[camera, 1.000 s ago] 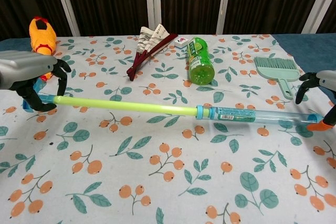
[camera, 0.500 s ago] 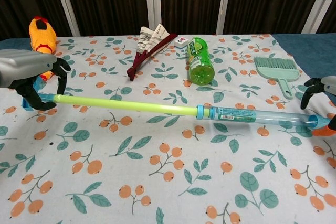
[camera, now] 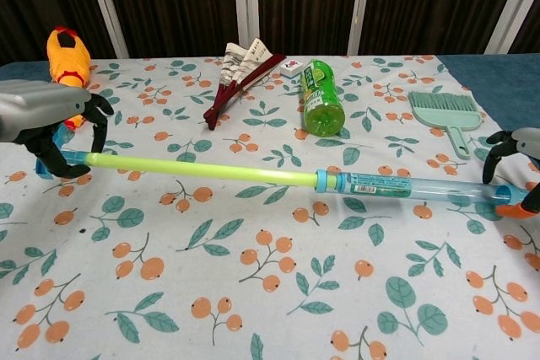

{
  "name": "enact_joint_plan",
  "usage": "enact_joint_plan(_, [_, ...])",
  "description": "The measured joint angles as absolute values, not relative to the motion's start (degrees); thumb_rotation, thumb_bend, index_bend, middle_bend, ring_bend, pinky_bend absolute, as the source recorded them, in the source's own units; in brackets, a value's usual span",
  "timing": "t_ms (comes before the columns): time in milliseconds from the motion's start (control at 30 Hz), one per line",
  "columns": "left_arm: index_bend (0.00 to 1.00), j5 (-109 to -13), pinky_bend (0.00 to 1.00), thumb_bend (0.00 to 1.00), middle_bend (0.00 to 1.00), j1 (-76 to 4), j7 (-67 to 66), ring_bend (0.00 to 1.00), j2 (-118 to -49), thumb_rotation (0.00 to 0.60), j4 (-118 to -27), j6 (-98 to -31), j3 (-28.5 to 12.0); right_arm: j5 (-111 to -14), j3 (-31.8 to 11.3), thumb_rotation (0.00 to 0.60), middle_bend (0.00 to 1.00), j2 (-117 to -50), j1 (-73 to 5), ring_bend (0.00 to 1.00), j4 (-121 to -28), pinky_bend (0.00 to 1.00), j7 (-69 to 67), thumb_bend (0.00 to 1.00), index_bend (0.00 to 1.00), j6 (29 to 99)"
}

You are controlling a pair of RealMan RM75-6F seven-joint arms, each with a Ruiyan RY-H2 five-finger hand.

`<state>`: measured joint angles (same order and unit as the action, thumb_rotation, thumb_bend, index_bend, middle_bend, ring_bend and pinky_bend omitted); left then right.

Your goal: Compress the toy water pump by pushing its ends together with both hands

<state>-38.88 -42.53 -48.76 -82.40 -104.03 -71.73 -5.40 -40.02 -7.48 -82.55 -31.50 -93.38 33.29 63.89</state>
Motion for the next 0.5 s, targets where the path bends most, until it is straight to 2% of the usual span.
enact_joint_plan(500, [0.59, -38.97, 0.02, 0.48, 0.08, -42.39, -48.32, 0.0, -82.42, 0.6, -103.63, -71.47, -5.15, -38.22, -7.06, 0.6, 0.0, -83.1, -31.89, 0.0, -92.55, 0.0, 34.41, 0.39, 0.44, 63.89])
